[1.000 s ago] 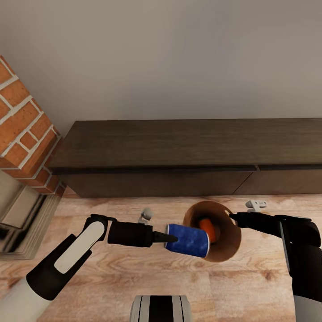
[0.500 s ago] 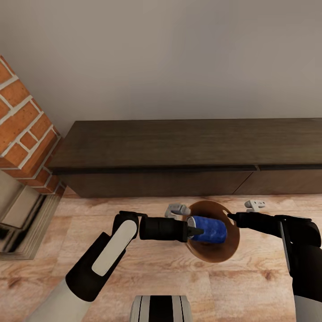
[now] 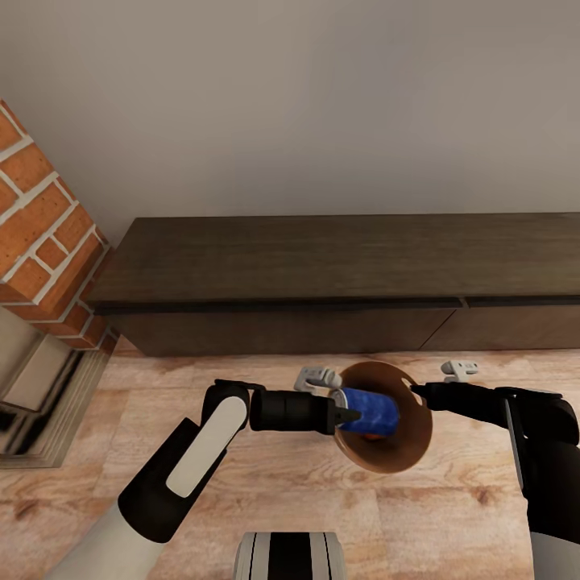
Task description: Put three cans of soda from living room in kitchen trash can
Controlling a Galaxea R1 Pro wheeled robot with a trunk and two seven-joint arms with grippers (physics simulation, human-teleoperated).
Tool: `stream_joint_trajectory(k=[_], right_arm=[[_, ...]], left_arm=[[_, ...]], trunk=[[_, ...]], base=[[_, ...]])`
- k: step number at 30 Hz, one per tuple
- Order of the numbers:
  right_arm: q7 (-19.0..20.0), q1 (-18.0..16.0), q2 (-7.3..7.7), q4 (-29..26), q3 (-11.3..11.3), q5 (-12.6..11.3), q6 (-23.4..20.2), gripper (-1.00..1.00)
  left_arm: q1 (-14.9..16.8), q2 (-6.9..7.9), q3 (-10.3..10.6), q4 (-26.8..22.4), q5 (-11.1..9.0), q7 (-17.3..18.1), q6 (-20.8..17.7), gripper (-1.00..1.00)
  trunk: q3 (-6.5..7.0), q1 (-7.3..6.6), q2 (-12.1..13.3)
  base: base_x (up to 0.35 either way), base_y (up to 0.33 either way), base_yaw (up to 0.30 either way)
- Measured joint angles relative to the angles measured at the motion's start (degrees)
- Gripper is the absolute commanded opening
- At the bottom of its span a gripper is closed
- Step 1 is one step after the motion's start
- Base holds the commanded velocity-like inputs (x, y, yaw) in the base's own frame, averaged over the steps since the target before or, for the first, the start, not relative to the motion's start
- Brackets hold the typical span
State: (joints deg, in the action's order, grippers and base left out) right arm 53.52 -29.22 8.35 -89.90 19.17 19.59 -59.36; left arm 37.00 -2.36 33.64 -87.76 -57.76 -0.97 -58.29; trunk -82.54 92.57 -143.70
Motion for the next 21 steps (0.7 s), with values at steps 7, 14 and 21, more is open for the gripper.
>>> stream_joint_trajectory(k=[7,14,21], right_arm=[[0.0,0.0,0.00,0.0,0.0,0.1,0.1,-1.00],[0.3,0.0,-0.04,0.0,0.0,0.1,0.1,-1.00],[0.5,0.0,-0.08,0.0,0.0,0.1,0.1,-1.00]], left_arm=[[0.0,-0.15,-0.3,0.2,0.3,-1.4,-0.2,-1.00],[0.0,-1.56,-0.3,0.6,0.4,-5.5,-0.3,-1.00],[0.0,-4.28,0.1,1.2,0.3,-11.2,-0.3,-1.00]], trunk=[[0.00,0.00,0.0],[0.00,0.00,0.0],[0.00,0.00,0.0]], base=[[0.000,0.000,0.000],[0.000,0.000,0.000],[0.000,0.000,0.000]])
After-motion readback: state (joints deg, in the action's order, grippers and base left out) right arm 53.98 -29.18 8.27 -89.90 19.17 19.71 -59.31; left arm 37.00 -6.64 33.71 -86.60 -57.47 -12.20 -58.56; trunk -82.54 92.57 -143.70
